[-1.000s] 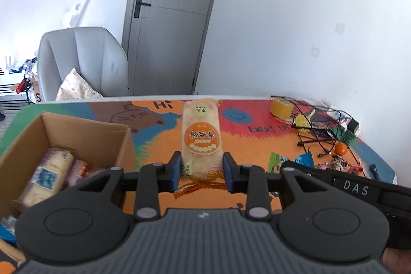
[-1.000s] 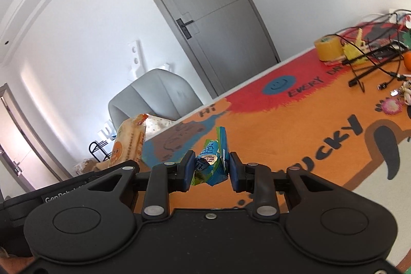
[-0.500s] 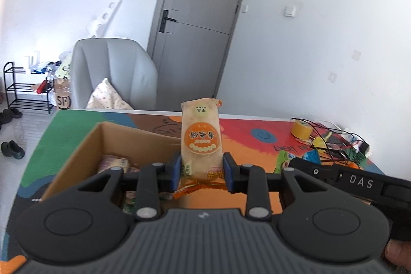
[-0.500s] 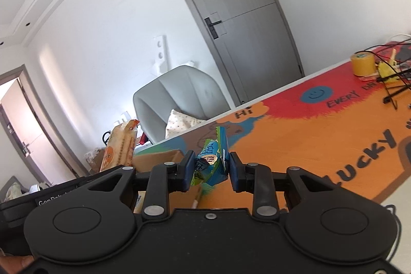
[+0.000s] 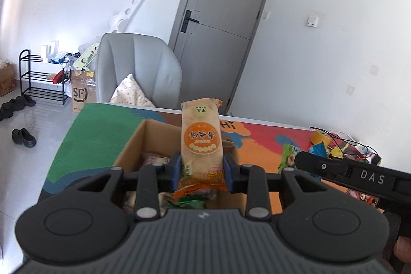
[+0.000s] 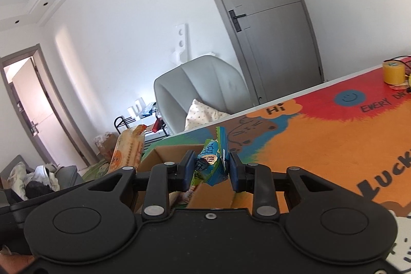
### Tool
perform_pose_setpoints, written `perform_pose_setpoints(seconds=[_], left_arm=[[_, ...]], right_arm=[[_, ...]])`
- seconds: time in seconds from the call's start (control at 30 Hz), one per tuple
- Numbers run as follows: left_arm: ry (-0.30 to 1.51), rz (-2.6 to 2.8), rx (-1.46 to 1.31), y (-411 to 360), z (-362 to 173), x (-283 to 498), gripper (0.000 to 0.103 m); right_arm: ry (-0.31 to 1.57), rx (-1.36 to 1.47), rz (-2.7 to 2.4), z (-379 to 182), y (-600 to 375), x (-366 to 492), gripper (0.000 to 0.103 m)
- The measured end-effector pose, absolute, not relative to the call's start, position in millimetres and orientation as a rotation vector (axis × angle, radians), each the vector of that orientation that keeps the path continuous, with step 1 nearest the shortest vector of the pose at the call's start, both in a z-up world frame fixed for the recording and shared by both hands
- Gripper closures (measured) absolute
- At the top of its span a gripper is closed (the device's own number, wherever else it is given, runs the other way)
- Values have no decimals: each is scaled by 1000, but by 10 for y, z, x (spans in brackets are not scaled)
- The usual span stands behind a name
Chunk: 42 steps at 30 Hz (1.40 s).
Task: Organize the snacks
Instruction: 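Carry the bun packet and blue candy packet over the cardboard box, then open both tools to drop the packets into the box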
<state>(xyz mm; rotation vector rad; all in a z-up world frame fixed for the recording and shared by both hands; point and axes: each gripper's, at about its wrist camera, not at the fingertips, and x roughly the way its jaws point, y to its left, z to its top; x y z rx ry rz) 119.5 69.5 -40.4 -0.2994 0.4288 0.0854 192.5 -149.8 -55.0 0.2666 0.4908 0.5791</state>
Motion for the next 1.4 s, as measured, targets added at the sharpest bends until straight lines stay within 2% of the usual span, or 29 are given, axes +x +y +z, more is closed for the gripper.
perform_pose_setpoints(seconds=[0.37, 0.4, 0.63, 0.7, 0.83, 0.9, 0.97, 1.0, 1.03, 1.07, 1.1, 1.4], left_arm=[[496, 68, -325, 940, -642, 1403, 70], [494, 68, -329, 952, -663, 1412, 67], [491, 119, -376, 1117, -674, 1395, 59], [485, 138, -385, 1169, -651, 1374, 51], [489, 152, -396, 1220, -630, 1340, 48], [490, 149, -400, 1233, -627, 1329, 46], [494, 142, -404, 1236, -622, 1326, 43], [493, 141, -403, 1222, -619, 1317, 37], [490, 140, -400, 1216, -617, 1317, 33], [486, 148, -393, 1195, -613, 1311, 23], [482, 160, -386, 1176, -609, 1301, 18], [487, 148, -375, 1028, -570, 1266, 13]], right_arm=[[528, 239, 630, -625, -1073, 2065, 73], [532, 240, 632, -642, -1044, 2076, 73], [557, 243, 642, -717, -949, 2151, 73], [561, 245, 648, -715, -914, 2171, 73], [552, 254, 670, -691, -840, 2181, 73], [540, 255, 682, -673, -812, 2166, 70], [532, 262, 678, -664, -831, 2147, 46], [526, 270, 673, -667, -859, 2155, 43], [523, 275, 665, -664, -897, 2138, 43], [524, 280, 661, -667, -927, 2139, 43], [525, 286, 658, -670, -959, 2140, 43], [532, 309, 608, -704, -1307, 2044, 38]])
